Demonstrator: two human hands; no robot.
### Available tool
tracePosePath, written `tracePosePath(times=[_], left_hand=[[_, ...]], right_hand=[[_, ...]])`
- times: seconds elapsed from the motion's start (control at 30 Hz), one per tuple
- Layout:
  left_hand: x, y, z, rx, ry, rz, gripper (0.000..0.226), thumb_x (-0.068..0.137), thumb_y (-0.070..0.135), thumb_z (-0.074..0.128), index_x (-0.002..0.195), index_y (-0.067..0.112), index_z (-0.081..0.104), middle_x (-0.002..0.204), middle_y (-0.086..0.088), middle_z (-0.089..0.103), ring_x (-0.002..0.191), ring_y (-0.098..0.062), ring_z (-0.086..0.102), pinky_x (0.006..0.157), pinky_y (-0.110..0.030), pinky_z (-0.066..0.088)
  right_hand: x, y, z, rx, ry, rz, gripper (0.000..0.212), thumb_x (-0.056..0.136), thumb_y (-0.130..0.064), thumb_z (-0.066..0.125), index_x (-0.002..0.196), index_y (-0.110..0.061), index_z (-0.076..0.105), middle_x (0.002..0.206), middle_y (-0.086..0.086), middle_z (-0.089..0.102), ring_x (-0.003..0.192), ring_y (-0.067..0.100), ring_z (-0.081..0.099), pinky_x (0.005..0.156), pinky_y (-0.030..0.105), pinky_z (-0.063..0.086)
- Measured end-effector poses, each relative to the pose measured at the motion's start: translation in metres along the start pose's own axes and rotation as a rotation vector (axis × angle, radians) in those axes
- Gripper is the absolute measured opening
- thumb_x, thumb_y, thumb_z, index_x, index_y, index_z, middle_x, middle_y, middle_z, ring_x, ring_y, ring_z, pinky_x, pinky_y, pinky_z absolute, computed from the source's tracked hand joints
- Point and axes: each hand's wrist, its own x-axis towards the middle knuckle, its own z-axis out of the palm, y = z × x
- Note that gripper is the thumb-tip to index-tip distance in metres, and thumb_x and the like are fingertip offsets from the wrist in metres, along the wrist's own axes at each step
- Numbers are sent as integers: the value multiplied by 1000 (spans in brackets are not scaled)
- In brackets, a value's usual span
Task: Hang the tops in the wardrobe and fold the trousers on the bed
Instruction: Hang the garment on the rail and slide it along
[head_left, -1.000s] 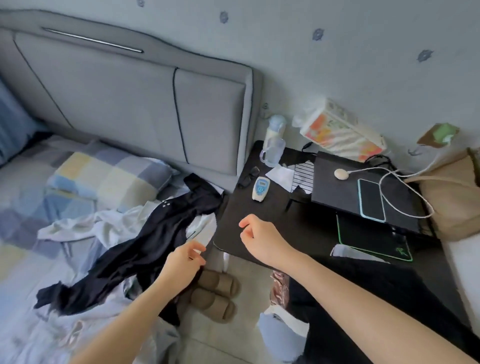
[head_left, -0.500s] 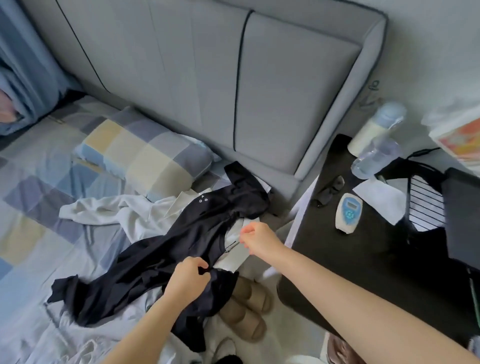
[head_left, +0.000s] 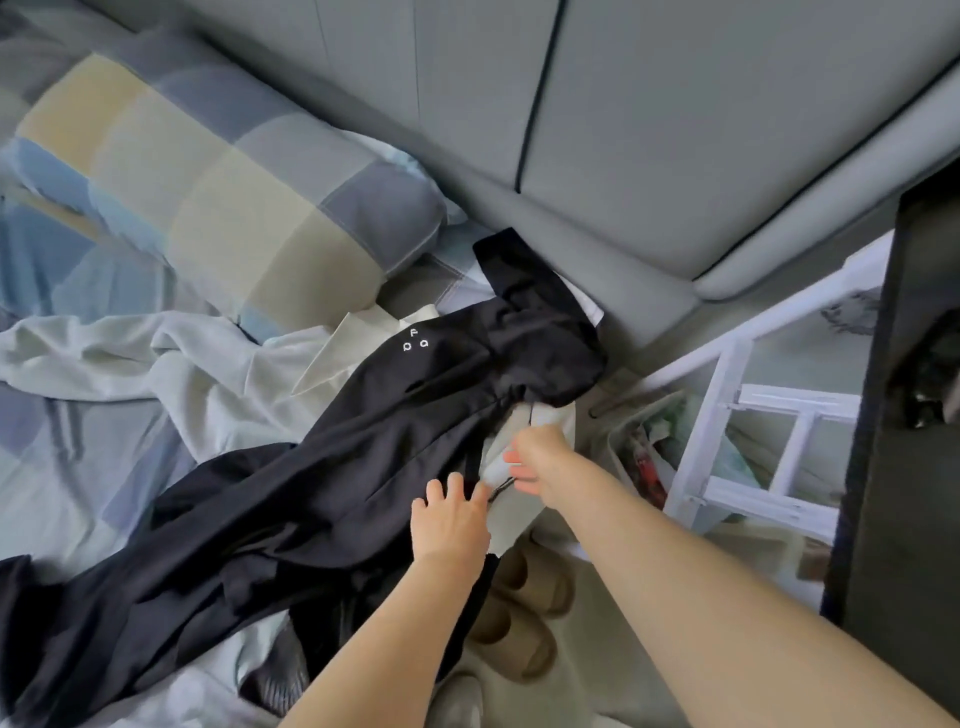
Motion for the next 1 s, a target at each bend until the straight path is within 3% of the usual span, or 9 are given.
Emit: tracePosePath(times=[0.13,0.27,0.37,0.47,0.6,0.7,0.77,0.87,1.0], left_hand=[[-2,-15,10,-131,197,26,14,90,7,53,97,18,50,104,0,50,94,-22,50,73,-27,34],[-29,-44,-16,-703,336,-62,28,77,-1,56,62,13,37,63,1,40,56,-14,34,54,-30,29],[-71,-65,-51,-986,304,-48,31,70,0,60,59,17,37,52,4,36,48,-8,30,45,-20,28],[-117,-85,-78,-1258,204,-78,26,74,-3,56,68,18,42,49,6,31,42,-8,24,39,-18,22],[-156,-114,-102,-1235,274,-154,28,83,1,59,89,28,59,74,12,61,41,-8,36,41,-17,34],[-180,-127,-132,-1065,240,-189,29,85,19,73,94,45,64,95,26,65,60,-20,61,59,-24,50],[-192,-133,-155,-1029,188,-197,24,83,23,77,90,45,68,86,14,73,70,-19,69,67,-27,54],[-214,-135,-195,-1023,231,-107,16,84,24,75,74,36,73,73,4,73,65,-9,69,56,-14,51],[-261,-131,-259,-1340,412,36,16,78,39,78,87,26,76,77,-2,75,70,-13,73,57,-15,52]], right_hand=[[19,14,7,99,-36,-8,17,95,-12,39,100,-7,54,109,12,62,83,22,56,81,32,52],[20,17,17,384,-184,9,19,101,-27,43,104,-10,51,105,14,62,88,24,59,74,34,51],[8,6,25,722,-313,99,27,99,-33,50,109,-8,55,109,18,64,94,31,65,71,42,54],[-11,-5,28,834,-329,83,38,93,-9,58,130,-13,51,123,17,61,102,36,64,65,44,56],[-48,-15,29,797,-172,-1,60,81,11,63,126,-24,43,117,14,60,92,34,65,56,43,57],[-95,-20,25,607,-206,-213,76,81,1,70,136,-36,33,126,4,53,98,23,62,76,42,57],[-130,-25,15,532,-199,-327,80,79,-8,75,136,-41,29,130,-1,46,103,17,59,85,38,54],[-177,-36,-5,569,-153,-439,79,75,-9,79,134,-40,34,131,1,48,109,19,60,96,43,51],[-241,-37,-37,673,-283,-680,60,76,-10,75,120,-35,42,110,9,67,98,15,69,91,32,54]])
